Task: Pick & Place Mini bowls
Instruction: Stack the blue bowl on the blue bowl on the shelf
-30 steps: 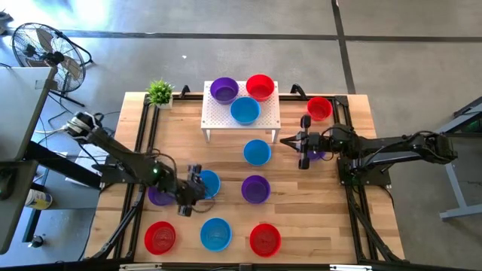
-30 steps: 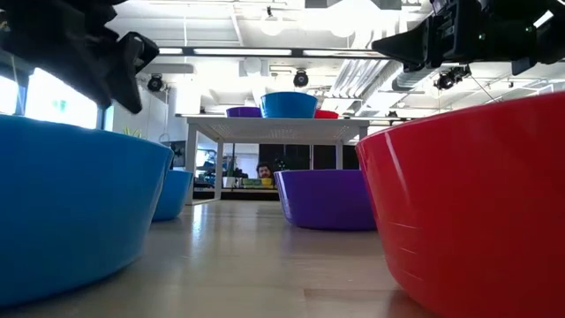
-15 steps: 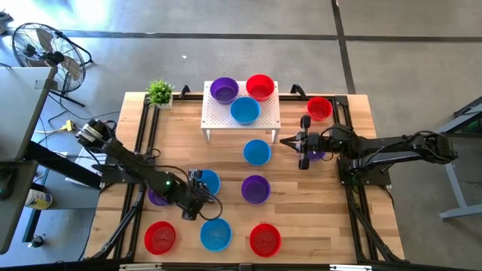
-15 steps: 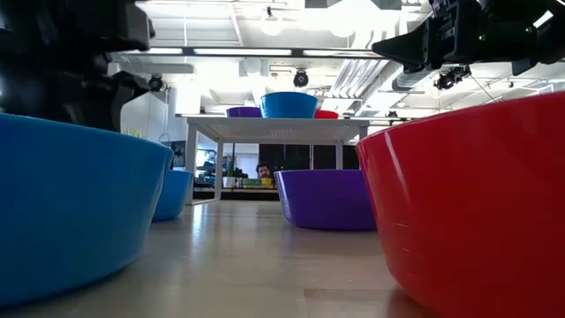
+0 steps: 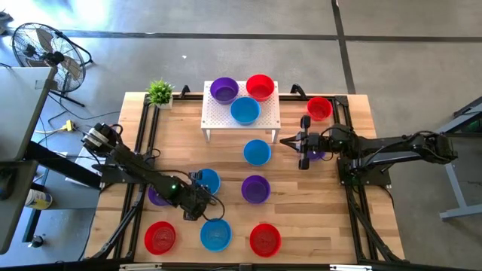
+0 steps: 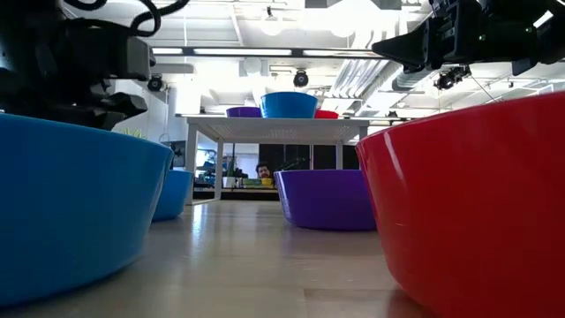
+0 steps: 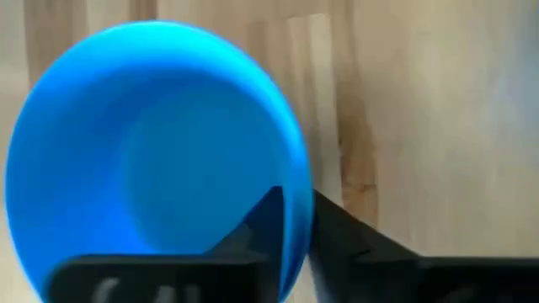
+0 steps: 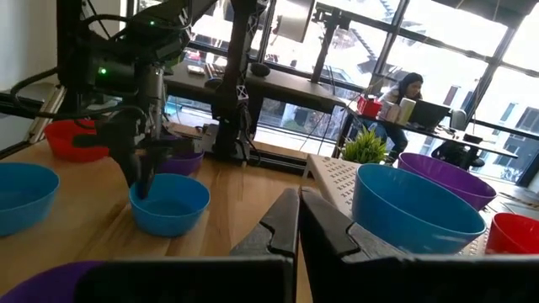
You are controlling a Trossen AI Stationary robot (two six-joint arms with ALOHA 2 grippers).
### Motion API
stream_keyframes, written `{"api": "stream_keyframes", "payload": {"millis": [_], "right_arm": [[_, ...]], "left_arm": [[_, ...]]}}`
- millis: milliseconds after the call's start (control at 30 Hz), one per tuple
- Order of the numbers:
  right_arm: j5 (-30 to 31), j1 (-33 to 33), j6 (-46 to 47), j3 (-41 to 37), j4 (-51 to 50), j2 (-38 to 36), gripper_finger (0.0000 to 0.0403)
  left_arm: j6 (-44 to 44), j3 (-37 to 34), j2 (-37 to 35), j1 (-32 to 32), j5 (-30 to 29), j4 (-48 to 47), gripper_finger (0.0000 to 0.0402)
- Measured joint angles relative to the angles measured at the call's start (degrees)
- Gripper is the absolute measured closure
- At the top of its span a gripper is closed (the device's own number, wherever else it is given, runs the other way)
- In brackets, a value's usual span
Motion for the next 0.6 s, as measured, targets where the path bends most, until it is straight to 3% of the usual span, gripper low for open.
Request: {"api": "stream_keyframes", "payload": {"millis": [67,267,400,600], "right_arm": [[0.02,0.00,0.00,0.00,0.00,0.00,0.0401],[0.02,0.00,-0.01,0.00,0.00,0.01,0.0401],[0.02,0.00,-0.02,0.00,-0.02,0.00,0.0402],[0.01,-0.02,-0.02,0.00,-0.10,0.00,0.0401]], "left_arm": [[2.04,0.69,0.00,0.00,0.94,-0.30,0.0393],[7.89,7.26,0.00,0.01,0.60,-5.79,0.0397],[12.37,14.49,0.00,0.50,-3.16,-11.80,0.0398],[22.25,26.67,-0.78,5.01,-3.59,-15.91,0.0398]]}}
